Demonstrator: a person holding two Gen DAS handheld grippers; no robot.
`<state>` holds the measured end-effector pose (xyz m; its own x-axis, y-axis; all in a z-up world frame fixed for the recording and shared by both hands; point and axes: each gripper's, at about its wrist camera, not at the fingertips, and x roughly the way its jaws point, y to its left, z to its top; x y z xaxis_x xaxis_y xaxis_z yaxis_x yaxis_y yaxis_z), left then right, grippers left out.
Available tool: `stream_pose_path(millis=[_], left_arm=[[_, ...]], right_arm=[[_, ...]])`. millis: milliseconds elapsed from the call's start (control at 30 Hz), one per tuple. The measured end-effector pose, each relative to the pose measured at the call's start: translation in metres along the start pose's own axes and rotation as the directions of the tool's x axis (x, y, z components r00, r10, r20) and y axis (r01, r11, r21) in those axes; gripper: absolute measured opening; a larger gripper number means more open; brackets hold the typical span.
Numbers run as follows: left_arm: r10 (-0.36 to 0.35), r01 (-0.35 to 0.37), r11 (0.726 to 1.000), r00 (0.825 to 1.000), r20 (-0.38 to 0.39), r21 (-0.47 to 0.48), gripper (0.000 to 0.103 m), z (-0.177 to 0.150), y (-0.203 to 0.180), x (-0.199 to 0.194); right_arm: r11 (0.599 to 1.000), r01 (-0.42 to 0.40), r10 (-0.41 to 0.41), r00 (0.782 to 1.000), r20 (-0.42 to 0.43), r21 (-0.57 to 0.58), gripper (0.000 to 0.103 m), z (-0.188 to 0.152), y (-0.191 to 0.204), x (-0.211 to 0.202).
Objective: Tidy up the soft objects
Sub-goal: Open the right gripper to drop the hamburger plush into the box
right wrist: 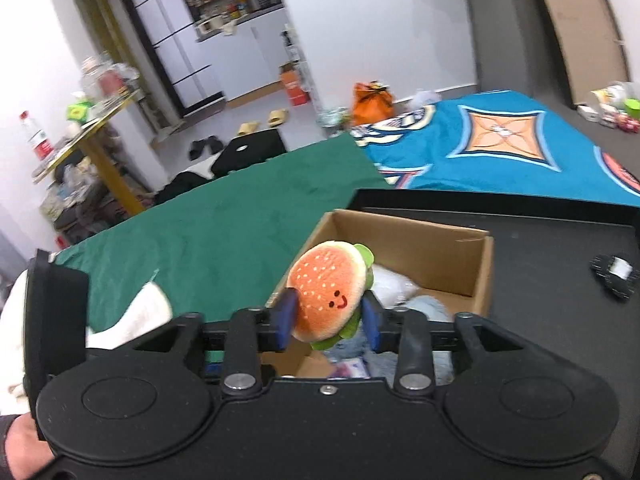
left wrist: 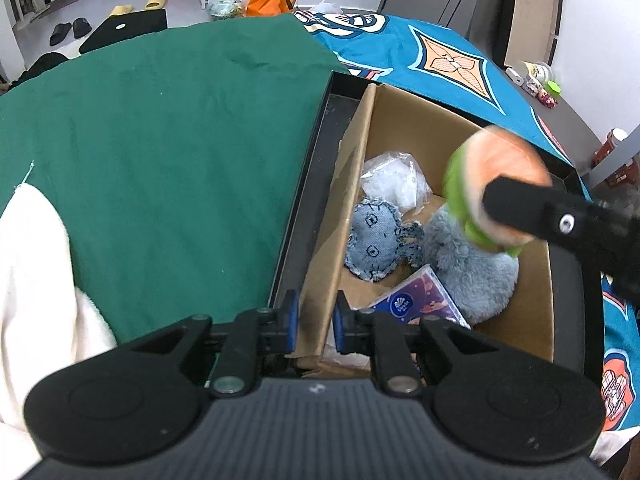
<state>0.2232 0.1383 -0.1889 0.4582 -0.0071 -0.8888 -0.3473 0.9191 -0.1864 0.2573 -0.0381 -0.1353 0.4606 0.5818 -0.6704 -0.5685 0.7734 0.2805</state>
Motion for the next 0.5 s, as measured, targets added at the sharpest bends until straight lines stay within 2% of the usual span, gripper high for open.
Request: stream_pose_path(millis=[67,200,500], left_arm=[[-0.004,0.004,1.0,1.0,-0.005,-0.019,0.016,0.001,0.003,0.0],[-0.007,0.007,1.0,1.0,-0.006,-0.012,0.017,0.002,0.001,-0.001],[0.049,-0.049,0.997,0.999,-0.003,0.052,0.023,0.003,-0.014,-0.004]], right_arm=[[1.0,0.001,-0.001,1.0,-0.022,-0.006,0.044,0.0,0.001,0.002],[1.0,0.01,-0.009,0.999,-0.036,0.009,0.054,-0.003,-0.008,-0.002],[0.998,0.066,-0.065,0.997,-0.033,0.018,0.054,-0.003,-0.038,-0.02]])
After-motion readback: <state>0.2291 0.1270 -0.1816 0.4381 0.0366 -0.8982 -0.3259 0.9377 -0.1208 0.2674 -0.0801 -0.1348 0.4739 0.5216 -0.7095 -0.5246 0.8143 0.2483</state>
